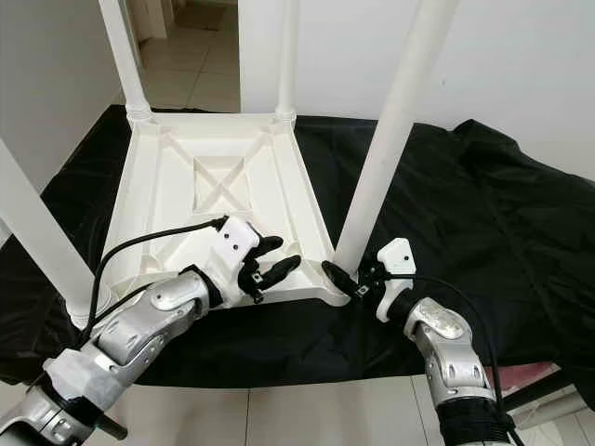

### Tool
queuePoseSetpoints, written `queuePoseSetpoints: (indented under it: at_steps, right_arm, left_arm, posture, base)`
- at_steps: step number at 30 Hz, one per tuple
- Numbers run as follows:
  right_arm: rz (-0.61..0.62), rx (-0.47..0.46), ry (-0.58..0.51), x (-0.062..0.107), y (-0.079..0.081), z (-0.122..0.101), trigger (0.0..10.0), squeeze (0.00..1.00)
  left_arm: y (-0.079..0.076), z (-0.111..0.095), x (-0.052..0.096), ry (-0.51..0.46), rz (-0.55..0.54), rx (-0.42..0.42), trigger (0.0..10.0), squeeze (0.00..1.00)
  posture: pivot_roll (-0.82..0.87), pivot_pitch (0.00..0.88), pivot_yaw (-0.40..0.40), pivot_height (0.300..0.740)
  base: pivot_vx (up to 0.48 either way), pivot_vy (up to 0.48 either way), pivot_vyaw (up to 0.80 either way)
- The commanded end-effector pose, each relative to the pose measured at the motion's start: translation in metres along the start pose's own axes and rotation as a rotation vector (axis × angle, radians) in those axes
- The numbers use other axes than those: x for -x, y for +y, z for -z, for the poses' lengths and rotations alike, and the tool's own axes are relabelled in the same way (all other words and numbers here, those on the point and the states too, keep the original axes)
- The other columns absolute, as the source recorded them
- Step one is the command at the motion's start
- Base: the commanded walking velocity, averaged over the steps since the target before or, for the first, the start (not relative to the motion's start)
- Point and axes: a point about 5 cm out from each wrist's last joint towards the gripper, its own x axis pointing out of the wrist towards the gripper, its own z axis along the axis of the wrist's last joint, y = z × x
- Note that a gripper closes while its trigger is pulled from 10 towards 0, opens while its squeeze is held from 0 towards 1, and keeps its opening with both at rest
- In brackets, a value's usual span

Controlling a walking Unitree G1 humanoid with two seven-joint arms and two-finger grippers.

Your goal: Building children table

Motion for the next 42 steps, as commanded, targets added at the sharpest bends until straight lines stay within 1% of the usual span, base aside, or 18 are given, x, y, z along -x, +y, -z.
queuePoseSetpoints:
  at_steps: [1,2,4,5,9,11,13,15,17,21,24,26,28,30,32,34,38,42]
  right_arm:
    - [-0.021,-0.007,0.015,0.0,0.001,0.004,0.0,0.0]
    - [-0.02,-0.012,0.017,0.001,0.003,0.006,9.2,0.0]
    - [-0.015,-0.014,0.018,0.001,0.003,0.007,9.2,0.0]
    - [-0.01,-0.021,0.013,0.001,0.004,0.008,10.0,0.0]
    - [0.081,-0.05,-0.067,0.0,0.007,0.002,10.0,0.0]
    - [0.115,-0.049,-0.079,0.0,0.007,0.001,10.0,0.0]
    - [0.193,-0.065,-0.118,-0.002,0.007,-0.002,10.0,0.0]
    - [0.218,-0.059,-0.127,-0.003,0.011,-0.003,10.0,0.0]
    - [0.303,-0.048,-0.126,-0.007,0.019,-0.004,10.0,0.0]
    - [0.344,-0.053,-0.129,-0.009,0.019,-0.005,10.0,0.0]
    - [0.406,-0.083,-0.115,-0.011,0.022,-0.004,10.0,0.0]
    - [0.413,-0.087,-0.113,-0.012,0.021,-0.004,10.0,0.0]
    - [0.558,-0.12,-0.112,-0.019,0.034,-0.005,10.0,0.0]
    - [0.676,-0.145,-0.031,-0.024,0.04,0.003,10.0,0.0]
    - [0.705,-0.139,-0.003,-0.024,0.04,0.006,10.0,0.0]
    - [0.766,-0.171,0.01,-0.025,0.038,0.008,10.0,0.0]
    - [0.724,-0.173,-0.029,-0.033,0.044,0.003,10.0,0.0]
    - [0.69,-0.162,-0.023,-0.036,0.05,0.003,10.0,0.0]
  left_arm:
    - [-0.01,0.0,0.001,0.005,0.241,-0.015,10.0,0.0]
    - [-0.01,0.001,0.001,0.004,0.242,-0.017,10.0,0.0]
    - [-0.01,0.001,0.001,0.004,0.242,-0.018,10.0,0.0]
    - [-0.01,0.001,0.0,0.003,0.244,-0.016,10.0,0.0]
    - [-0.011,-0.001,-0.001,-0.002,0.257,-0.009,10.0,0.0]
    - [-0.012,0.0,0.0,0.002,0.264,-0.008,10.0,0.0]
    - [-0.013,0.003,0.002,0.017,0.284,-0.009,10.0,0.0]
    - [-0.015,0.004,0.004,0.023,0.294,-0.01,10.0,0.0]
    - [-0.017,0.005,0.006,0.027,0.307,-0.013,10.0,0.0]
    - [-0.016,0.004,0.005,0.026,0.306,-0.013,10.0,0.0]
    - [-0.015,0.004,0.004,0.028,0.3,-0.016,10.0,0.0]
    - [-0.014,0.004,0.003,0.029,0.299,-0.016,10.0,0.0]
    - [-0.014,0.003,0.004,0.025,0.292,-0.013,10.0,0.0]
    - [-0.015,0.003,0.007,0.024,0.286,-0.012,10.0,0.0]
    - [-0.015,0.003,0.007,0.025,0.285,-0.012,10.0,0.0]
    - [-0.016,0.004,0.009,0.027,0.278,-0.006,10.0,0.0]
    - [-0.017,0.005,0.012,0.034,0.257,-0.004,10.0,0.0]
    - [-0.016,0.006,0.014,0.035,0.244,-0.005,10.0,0.0]
  posture:
    - [-0.04,0.0,-0.048,0.74]
    - [-0.05,0.0,-0.047,0.74]
    - [-0.05,0.0,-0.046,0.74]
    - [-0.05,0.0,-0.042,0.74]
    - [-0.06,0.0,-0.033,0.74]
    - [-0.06,0.0,-0.031,0.74]
    - [-0.06,0.0,-0.026,0.74]
    - [-0.06,0.0,-0.026,0.74]
    - [-0.06,0.0,-0.03,0.74]
    - [-0.06,0.0,-0.031,0.74]
    - [-0.07,0.0,-0.034,0.74]
    - [-0.07,0.0,-0.034,0.74]
    - [-0.06,0.0,-0.042,0.74]
    - [-0.06,0.0,-0.047,0.74]
    - [-0.06,0.0,-0.047,0.74]
    - [-0.04,0.0,-0.053,0.74]
    - [-0.02,0.0,-0.077,0.74]
    - [-0.01,0.0,-0.085,0.74]
  base:
    - [0.0,0.0,0.0]
    - [0.0,0.0,0.0]
    - [0.0,0.0,0.0]
    - [0.0,0.0,0.0]
    - [0.0,0.0,0.0]
    - [0.0,0.0,0.0]
    - [0.0,0.0,0.0]
    - [0.0,0.0,0.0]
    - [0.0,0.0,0.0]
    - [0.0,0.0,0.0]
    - [0.0,0.0,0.0]
    - [0.0,0.0,0.0]
    - [0.0,0.0,0.0]
    - [0.0,0.0,0.0]
    - [0.0,0.0,0.0]
    - [0.0,0.0,0.0]
    - [0.0,0.0,0.0]
    - [0.0,0.0,0.0]
